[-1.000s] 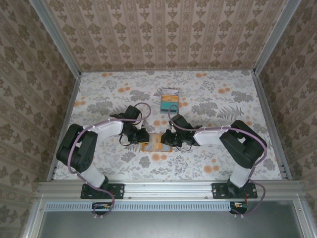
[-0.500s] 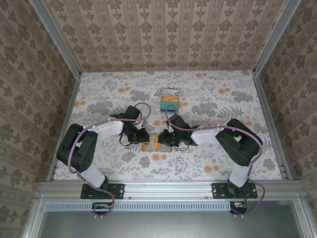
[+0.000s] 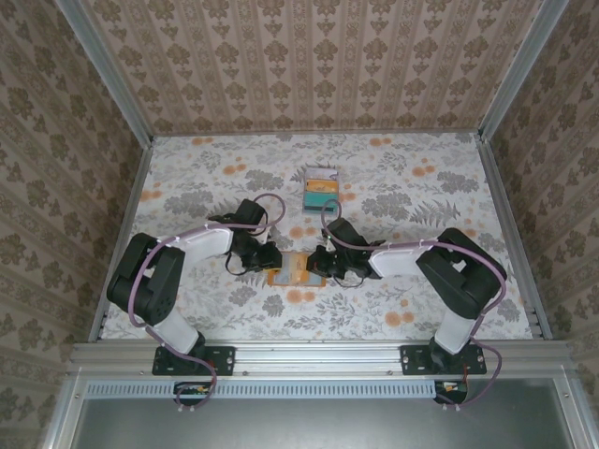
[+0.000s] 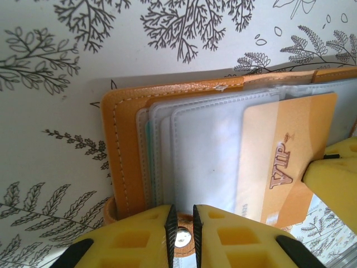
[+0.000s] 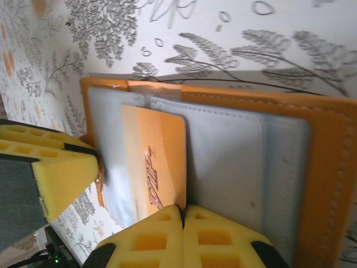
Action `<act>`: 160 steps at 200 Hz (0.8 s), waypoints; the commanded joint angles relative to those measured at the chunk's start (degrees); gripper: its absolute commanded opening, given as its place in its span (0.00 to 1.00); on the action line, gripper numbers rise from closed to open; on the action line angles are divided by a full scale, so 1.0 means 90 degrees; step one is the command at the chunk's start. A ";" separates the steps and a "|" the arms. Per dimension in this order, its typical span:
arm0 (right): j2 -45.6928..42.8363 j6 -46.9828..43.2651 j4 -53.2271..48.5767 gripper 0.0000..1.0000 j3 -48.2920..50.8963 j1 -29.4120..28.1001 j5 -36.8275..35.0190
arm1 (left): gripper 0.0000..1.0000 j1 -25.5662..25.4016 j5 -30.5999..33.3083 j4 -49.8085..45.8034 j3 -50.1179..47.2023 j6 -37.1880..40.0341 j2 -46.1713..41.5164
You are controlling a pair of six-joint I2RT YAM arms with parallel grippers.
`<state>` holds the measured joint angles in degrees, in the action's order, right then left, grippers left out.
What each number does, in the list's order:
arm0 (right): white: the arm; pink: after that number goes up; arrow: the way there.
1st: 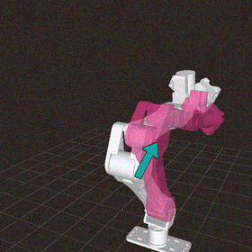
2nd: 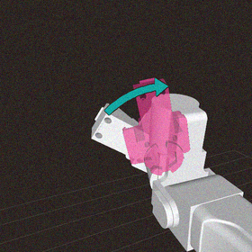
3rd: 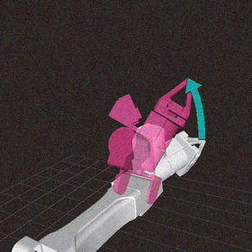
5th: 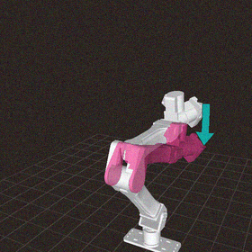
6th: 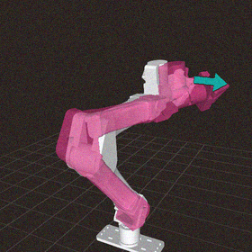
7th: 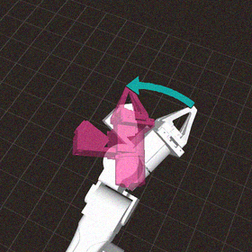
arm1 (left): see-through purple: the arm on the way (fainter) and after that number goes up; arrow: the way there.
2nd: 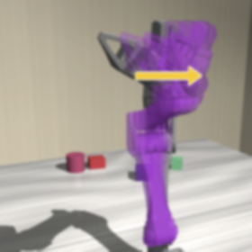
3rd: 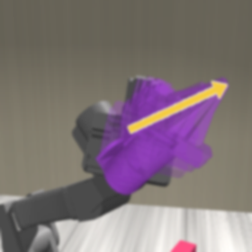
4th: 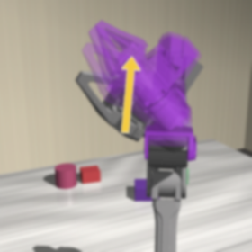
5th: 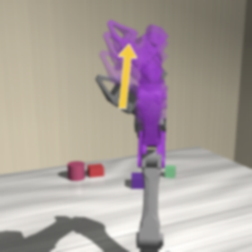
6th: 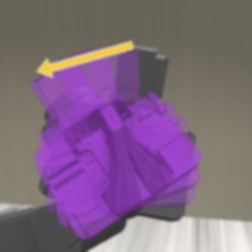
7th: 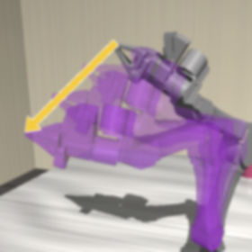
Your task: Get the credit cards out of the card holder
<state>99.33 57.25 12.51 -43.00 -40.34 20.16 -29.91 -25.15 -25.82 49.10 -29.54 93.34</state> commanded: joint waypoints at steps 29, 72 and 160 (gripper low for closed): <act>-0.0373 0.0054 -0.0257 0.04 0.0469 0.0164 -0.0375 | 0.20 0.0042 0.0099 -0.0255 -0.0023 0.0046 0.0199; -0.0855 -0.0170 -0.0379 0.04 0.0674 0.0401 -0.0289 | 0.21 0.0042 0.0072 -0.0274 0.0014 0.0053 0.0176; -0.2474 -0.2136 -0.3079 0.00 -0.0625 0.0823 -0.0573 | 0.37 0.0110 -0.0033 -0.0743 0.0791 0.0087 -0.0640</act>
<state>81.87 48.29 -1.85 -41.19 -33.87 18.48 -29.52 -25.52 -29.43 52.31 -29.47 92.55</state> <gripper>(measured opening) 0.066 0.289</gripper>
